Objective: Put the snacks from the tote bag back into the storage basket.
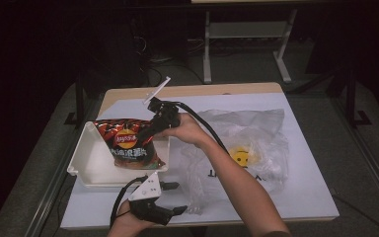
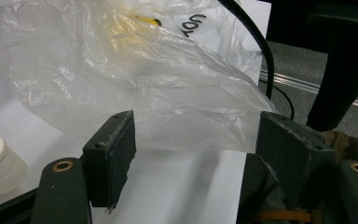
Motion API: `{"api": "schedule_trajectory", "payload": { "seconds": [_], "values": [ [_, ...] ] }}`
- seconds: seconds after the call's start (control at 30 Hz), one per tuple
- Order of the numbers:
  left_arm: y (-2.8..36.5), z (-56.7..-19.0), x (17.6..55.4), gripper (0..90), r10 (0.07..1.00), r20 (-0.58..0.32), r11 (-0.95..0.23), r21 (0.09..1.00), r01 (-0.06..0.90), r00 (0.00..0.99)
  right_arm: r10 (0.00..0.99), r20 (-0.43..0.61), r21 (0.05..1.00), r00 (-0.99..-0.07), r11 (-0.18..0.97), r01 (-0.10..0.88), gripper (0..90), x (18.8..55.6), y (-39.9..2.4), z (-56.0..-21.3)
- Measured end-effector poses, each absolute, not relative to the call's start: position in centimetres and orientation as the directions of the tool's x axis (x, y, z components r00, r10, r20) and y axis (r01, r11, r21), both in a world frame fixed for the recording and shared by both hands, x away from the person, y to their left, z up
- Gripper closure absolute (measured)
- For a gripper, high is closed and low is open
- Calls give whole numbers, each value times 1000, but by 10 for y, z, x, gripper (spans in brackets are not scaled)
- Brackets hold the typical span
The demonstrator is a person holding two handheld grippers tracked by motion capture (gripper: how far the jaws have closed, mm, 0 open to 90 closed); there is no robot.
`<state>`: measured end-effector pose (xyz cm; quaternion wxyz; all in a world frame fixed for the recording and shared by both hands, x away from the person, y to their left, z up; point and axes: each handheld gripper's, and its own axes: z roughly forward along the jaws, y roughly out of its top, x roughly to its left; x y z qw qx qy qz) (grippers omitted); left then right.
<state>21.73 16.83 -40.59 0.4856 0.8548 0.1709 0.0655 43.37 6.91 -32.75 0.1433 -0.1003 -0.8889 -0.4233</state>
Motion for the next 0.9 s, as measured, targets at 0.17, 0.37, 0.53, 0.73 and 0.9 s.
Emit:
{"api": "schedule_trajectory", "payload": {
  "seconds": [0.17,0.37,0.53,0.73,0.9],
  "values": [
    [168,-406,217,284,356,-53,-470,853,228,933,77,332,716,-940,628,304,640,434,68,-327],
    [168,-406,217,284,356,-52,-472,852,227,933,101,322,712,-941,629,312,563,435,66,-326],
    [168,-406,217,284,357,-51,-472,852,227,933,138,295,713,-945,627,314,494,438,62,-324],
    [168,-406,217,284,355,-50,-475,851,226,934,182,278,715,-943,617,330,461,439,55,-321],
    [167,-407,217,284,352,-47,-480,848,223,935,210,271,714,-939,611,342,453,441,47,-319]
  ]
}}
